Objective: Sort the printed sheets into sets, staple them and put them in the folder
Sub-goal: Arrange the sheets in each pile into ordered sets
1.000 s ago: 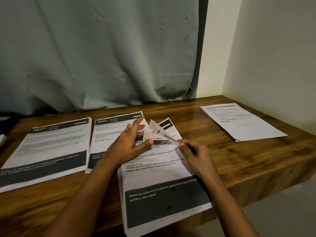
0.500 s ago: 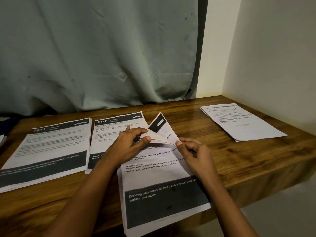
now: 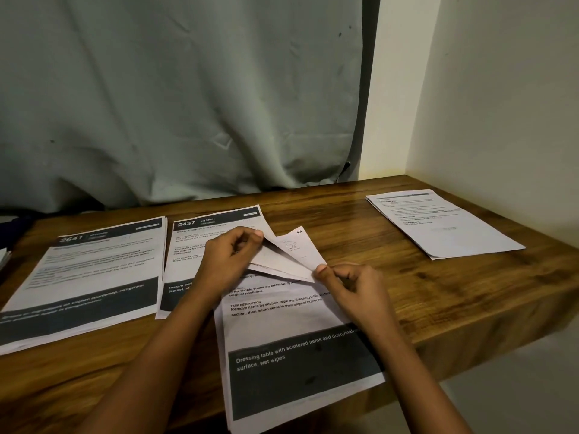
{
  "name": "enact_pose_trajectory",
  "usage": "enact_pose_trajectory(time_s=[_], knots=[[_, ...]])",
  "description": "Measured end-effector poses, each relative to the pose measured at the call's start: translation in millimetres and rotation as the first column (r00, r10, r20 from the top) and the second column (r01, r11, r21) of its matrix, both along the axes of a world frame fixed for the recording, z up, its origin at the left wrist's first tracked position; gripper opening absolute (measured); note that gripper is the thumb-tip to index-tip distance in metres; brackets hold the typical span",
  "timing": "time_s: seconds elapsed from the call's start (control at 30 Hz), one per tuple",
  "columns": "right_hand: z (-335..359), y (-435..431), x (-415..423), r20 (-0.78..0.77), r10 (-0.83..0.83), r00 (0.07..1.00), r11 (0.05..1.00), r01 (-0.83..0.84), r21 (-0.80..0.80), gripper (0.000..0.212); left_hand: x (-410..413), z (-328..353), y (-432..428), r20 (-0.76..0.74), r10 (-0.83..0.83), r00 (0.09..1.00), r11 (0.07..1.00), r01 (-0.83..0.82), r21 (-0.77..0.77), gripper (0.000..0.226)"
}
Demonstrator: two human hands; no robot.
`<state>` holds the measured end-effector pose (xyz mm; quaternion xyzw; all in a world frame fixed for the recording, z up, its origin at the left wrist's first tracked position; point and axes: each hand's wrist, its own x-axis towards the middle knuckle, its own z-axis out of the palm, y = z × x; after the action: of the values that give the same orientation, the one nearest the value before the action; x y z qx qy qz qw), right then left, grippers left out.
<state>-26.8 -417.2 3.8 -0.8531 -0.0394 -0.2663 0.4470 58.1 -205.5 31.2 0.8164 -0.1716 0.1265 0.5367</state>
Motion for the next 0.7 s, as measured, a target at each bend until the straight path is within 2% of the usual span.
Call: enact_pose_trajectory(time_s=[0.2, 0.37, 0.53, 0.7], knots=[[-0.9, 0.3, 1.3, -0.022, 0.014, 1.000, 1.000, -0.014, -0.008, 0.030, -0.7, 1.2, -3.3, -0.020, 0.028, 0.999, 0.997, -0.030, -0.076, 0.024], [0.6, 1.4, -0.1, -0.036, 0.031, 0.999, 0.999, -0.031, 0.010, 0.029, -4.3, 3.8, -2.7, 0.006, 0.021, 1.000, 0.998, -0.021, -0.059, 0.024], [2.8, 1.4, -3.1, -0.017, 0.083, 0.996, 0.982, -0.079, 0.170, 0.025, -0.6, 0.3, -0.8, 0.012, 0.013, 1.000, 1.000, -0.013, -0.017, 0.016], [2.8, -5.4, 6.1, 0.000, 0.125, 0.992, 0.888, -0.112, 0.446, 0.013, 2.7, -0.2, -0.8, 0.027, 0.032, 0.999, 0.998, -0.034, 0.048, 0.015]])
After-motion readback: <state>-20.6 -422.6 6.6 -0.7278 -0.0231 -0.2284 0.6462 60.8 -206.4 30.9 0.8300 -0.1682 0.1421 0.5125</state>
